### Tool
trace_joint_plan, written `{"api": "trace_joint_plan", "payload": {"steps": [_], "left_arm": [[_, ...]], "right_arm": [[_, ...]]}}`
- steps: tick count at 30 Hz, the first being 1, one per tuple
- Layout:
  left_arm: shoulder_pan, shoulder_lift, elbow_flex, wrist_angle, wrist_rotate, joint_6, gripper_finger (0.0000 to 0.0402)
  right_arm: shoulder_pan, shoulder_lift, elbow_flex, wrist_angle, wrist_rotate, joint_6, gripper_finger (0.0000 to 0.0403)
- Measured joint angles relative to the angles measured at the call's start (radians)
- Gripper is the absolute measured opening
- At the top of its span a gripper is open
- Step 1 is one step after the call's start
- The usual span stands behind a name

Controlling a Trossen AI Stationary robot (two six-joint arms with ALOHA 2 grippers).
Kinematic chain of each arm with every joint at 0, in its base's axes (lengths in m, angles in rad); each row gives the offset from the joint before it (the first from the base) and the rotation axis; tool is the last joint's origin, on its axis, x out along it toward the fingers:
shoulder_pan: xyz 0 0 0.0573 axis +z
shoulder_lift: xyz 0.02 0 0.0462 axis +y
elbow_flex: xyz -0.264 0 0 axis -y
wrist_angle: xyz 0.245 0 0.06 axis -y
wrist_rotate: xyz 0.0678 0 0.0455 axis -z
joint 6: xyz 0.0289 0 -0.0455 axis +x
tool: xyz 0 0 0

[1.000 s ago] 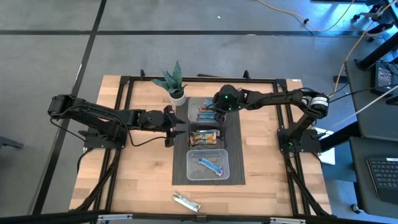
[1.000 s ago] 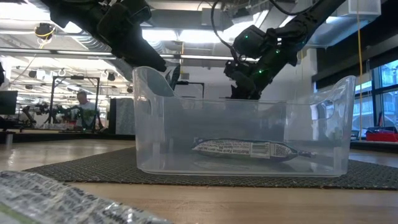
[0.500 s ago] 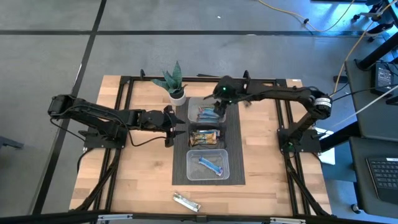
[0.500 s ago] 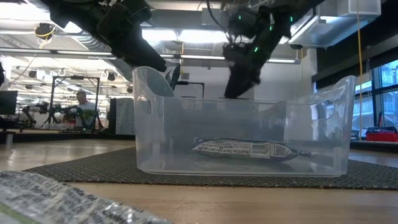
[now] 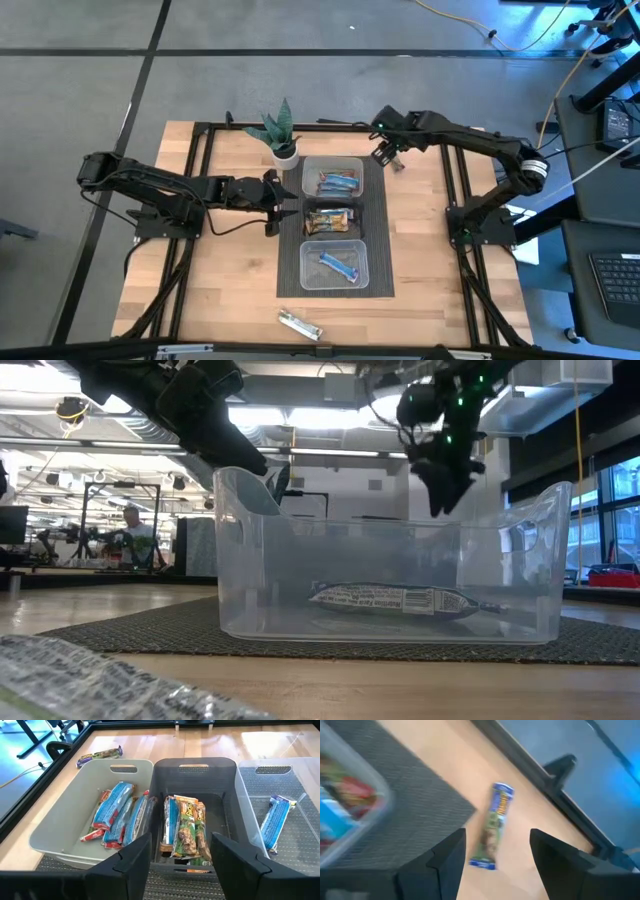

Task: Pick and place Granola Bars by type
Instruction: Put the blue granola bar into the transparent bin

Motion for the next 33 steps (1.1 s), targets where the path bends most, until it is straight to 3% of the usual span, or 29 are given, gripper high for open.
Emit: {"api": "trace_joint_plan", "payload": {"steps": [3, 8, 16, 33], "left_arm": [[0.0, 0.0, 0.0, 0.0, 0.0, 0.0, 0.0191], [0.0, 0.0, 0.0, 0.001, 0.004, 0.0, 0.0193], [0.0, 0.0, 0.0, 0.0, 0.004, 0.0, 0.0193], [0.0, 0.0, 0.0, 0.0, 0.004, -0.003, 0.0191]], "right_arm": [[-0.042, 0.008, -0.066, 0.059, 0.005, -0.035, 0.0223], [-0.117, 0.007, -0.179, 0.202, -0.109, -0.059, 0.0223], [-0.213, 0.007, -0.313, 0.49, -0.113, -0.042, 0.0223], [-0.226, 0.007, -0.51, 0.63, -0.158, -0.135, 0.0222]]}}
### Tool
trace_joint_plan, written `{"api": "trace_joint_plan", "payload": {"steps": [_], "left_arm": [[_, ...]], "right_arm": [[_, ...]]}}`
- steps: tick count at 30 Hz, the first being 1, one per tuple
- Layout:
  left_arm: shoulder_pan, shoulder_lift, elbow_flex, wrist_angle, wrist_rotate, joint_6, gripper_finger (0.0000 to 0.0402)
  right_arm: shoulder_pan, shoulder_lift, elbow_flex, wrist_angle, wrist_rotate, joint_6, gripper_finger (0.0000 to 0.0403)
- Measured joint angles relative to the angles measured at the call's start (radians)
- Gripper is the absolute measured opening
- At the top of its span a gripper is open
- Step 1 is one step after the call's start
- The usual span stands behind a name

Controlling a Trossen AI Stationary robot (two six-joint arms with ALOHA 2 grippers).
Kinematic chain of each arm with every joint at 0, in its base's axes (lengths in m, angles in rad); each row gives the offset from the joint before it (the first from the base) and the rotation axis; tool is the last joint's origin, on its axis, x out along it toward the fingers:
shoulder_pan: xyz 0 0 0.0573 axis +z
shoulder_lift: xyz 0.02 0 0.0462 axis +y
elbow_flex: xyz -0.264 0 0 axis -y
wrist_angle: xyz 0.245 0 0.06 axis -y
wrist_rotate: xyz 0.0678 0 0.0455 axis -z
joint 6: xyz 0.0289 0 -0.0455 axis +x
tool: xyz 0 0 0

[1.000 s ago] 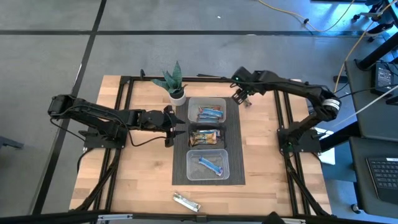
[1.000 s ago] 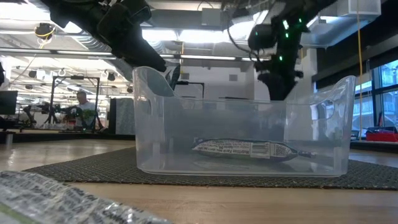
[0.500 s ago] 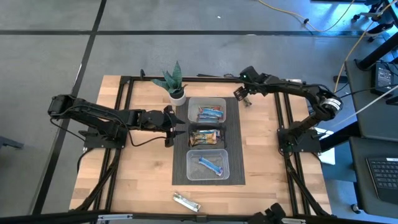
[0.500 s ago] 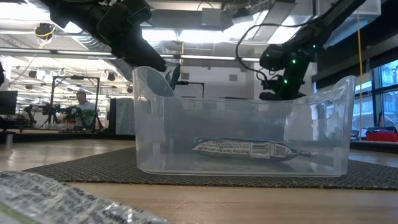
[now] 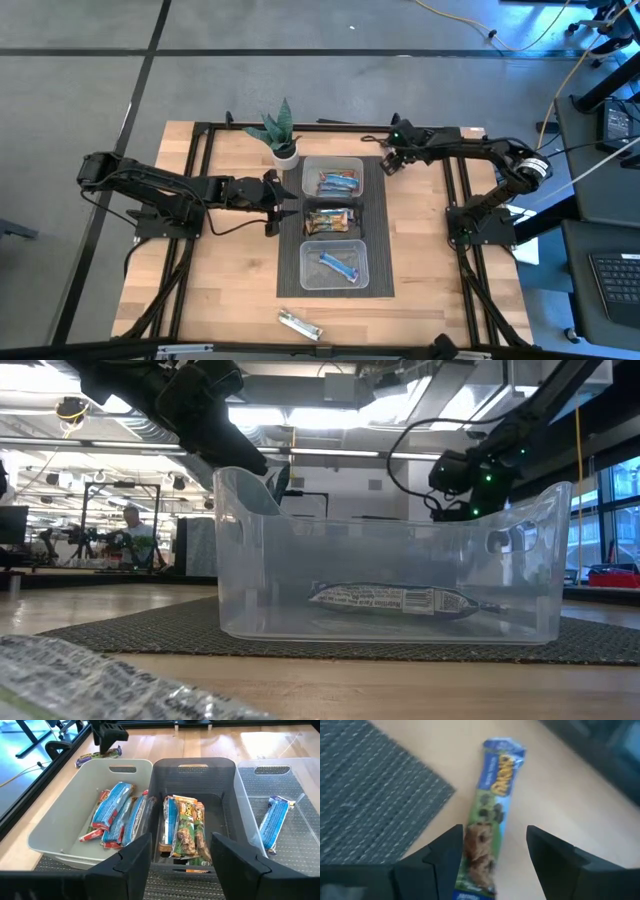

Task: Pick and place Granola Bars by type
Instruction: Put the blue granola bar into the transparent bin

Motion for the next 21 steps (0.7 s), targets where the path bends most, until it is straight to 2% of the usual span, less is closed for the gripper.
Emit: {"api": "trace_joint_plan", "payload": {"steps": [3, 21], "left_arm": [[0.0, 0.0, 0.0, 0.0, 0.0, 0.0, 0.0193], [0.0, 0.0, 0.0, 0.0, 0.0, -0.027, 0.0191]], "right_arm": [[0.0, 0.0, -0.013, 0.011, -0.042, -0.001, 0.0222], [0.0, 0.029, -0.06, 0.097, -0.047, -0.001, 0.0222]]}}
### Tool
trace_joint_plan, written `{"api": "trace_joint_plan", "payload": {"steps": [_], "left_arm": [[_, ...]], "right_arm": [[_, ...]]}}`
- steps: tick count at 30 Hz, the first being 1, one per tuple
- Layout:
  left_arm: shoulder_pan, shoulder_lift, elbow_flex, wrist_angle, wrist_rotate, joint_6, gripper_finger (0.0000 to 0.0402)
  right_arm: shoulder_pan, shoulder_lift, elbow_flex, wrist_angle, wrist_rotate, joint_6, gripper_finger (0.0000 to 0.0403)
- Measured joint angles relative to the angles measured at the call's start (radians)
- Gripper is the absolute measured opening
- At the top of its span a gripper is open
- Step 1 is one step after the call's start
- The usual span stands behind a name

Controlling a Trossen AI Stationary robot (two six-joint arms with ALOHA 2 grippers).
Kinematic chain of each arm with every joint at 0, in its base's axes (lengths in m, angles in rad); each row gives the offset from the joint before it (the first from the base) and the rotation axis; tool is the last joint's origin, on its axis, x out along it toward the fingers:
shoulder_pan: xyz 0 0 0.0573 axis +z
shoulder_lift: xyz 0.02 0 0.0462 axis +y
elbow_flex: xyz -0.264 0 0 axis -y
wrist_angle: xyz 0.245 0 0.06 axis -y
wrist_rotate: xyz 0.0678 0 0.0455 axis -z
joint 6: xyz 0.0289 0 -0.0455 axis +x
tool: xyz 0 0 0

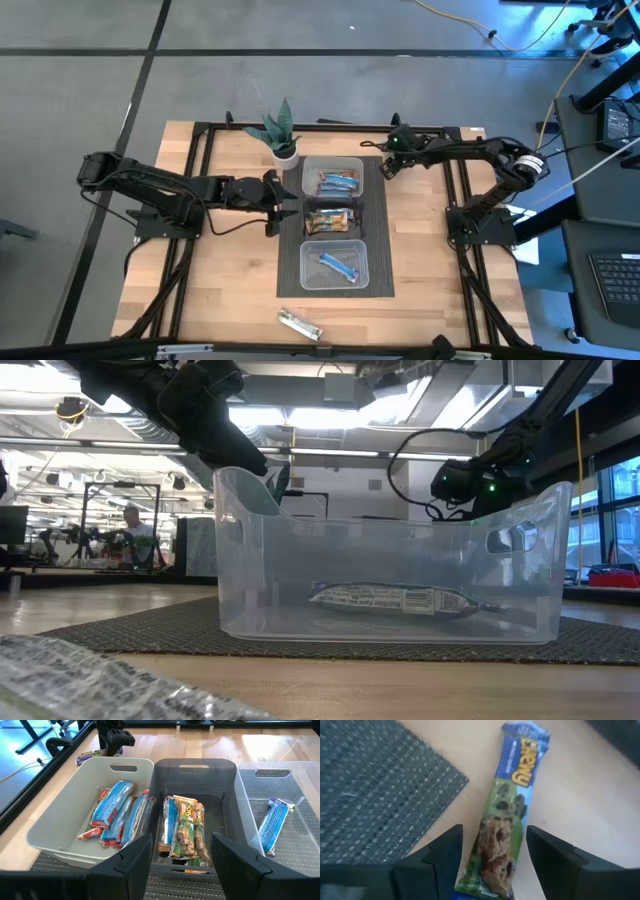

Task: Pick and place Granola Bars by type
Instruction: Put the blue granola bar into the transparent bin

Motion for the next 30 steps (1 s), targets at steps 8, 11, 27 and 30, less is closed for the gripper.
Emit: {"api": "trace_joint_plan", "payload": {"steps": [8, 11, 27, 30], "left_arm": [[0.0, 0.0, 0.0, 0.0, 0.0, 0.0, 0.0192], [0.0, 0.0, 0.0, 0.0, 0.0, 0.0, 0.0192], [0.0, 0.0, 0.0, 0.0, 0.0, 0.001, 0.0193], [0.0, 0.0, 0.0, 0.0, 0.0, 0.001, 0.0191]], "right_arm": [[0.0, 0.06, 0.005, 0.021, -0.008, 0.006, 0.0201], [0.0, 0.056, 0.003, 0.018, -0.014, 0.006, 0.0172], [-0.002, -0.024, -0.004, -0.019, 0.008, -0.024, 0.0094], [-0.001, -0.089, 0.0, -0.04, -0.001, -0.023, 0.0094]]}}
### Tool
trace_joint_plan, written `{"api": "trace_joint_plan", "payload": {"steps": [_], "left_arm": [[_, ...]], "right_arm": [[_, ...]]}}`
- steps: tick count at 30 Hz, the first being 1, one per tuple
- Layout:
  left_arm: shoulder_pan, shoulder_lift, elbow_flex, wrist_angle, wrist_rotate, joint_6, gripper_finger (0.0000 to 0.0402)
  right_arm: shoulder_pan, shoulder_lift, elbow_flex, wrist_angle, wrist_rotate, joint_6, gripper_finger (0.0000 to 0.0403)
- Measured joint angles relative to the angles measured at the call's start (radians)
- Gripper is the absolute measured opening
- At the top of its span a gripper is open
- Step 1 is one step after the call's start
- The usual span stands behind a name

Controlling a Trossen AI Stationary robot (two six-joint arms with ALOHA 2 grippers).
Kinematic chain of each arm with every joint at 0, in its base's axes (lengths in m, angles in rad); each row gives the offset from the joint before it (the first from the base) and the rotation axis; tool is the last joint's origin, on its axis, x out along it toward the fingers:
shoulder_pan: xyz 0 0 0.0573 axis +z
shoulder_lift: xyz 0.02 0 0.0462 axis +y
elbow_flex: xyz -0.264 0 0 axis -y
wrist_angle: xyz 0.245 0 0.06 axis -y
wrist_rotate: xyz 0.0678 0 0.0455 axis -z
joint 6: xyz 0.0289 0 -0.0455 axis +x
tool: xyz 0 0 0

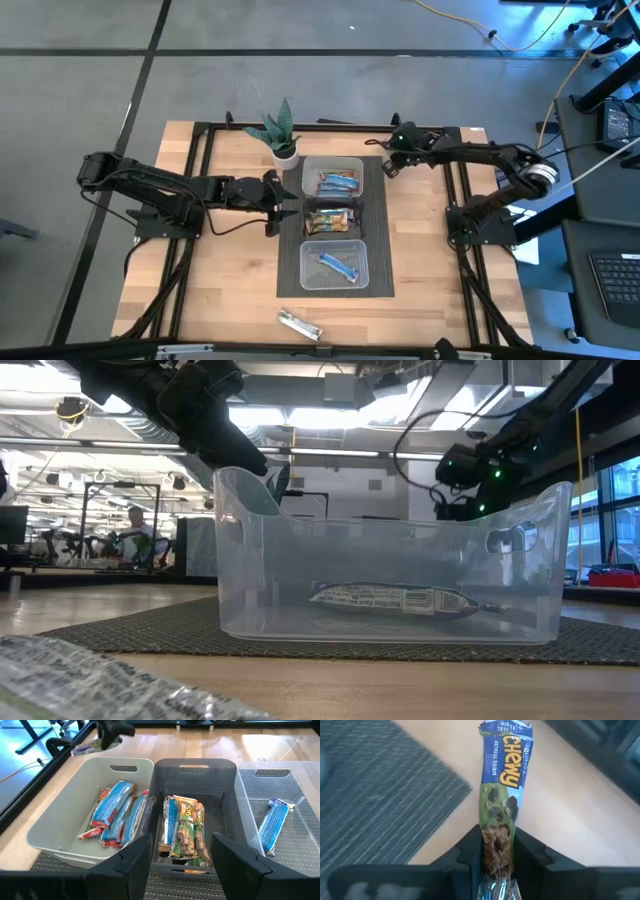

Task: Pick and place Granola Bars by type
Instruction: Put the blue granola bar into the transparent bin

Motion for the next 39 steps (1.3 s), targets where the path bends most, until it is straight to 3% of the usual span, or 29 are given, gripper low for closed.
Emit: {"api": "trace_joint_plan", "payload": {"steps": [3, 7, 11, 14, 18, 27, 33, 39], "left_arm": [[0.0, 0.0, 0.0, 0.0, 0.0, 0.001, 0.0193], [0.0, 0.0, 0.0, 0.0, 0.0, 0.0, 0.0193], [0.0, 0.0, 0.0, 0.0, 0.004, -0.038, 0.0191], [0.0, 0.0, 0.0, 0.001, 0.004, -0.08, 0.0193], [0.0, 0.0, 0.0, 0.001, 0.003, -0.113, 0.0192], [-0.001, 0.0, 0.0, 0.002, 0.097, -0.262, 0.0193], [-0.004, 0.0, 0.0, 0.008, 0.186, -0.229, 0.0191], [-0.06, 0.0, 0.0, 0.086, 0.208, -0.101, 0.0193]], "right_arm": [[0.017, -0.067, 0.0, -0.04, -0.073, -0.001, 0.0094], [0.092, -0.155, 0.0, -0.075, -0.304, -0.001, 0.0094], [0.228, -0.236, 0.001, -0.07, -0.507, 0.054, 0.0092], [0.365, -0.288, 0.001, -0.019, -0.561, 0.111, 0.009], [0.566, -0.326, 0.001, 0.083, -0.504, 0.172, 0.0089], [0.959, -0.252, 0.002, 0.24, -0.212, 0.251, 0.0089], [1.072, -0.146, 0.002, 0.324, -0.037, 0.27, 0.0089], [1.106, -0.02, 0.021, 0.342, -0.019, 0.287, 0.0089]]}}
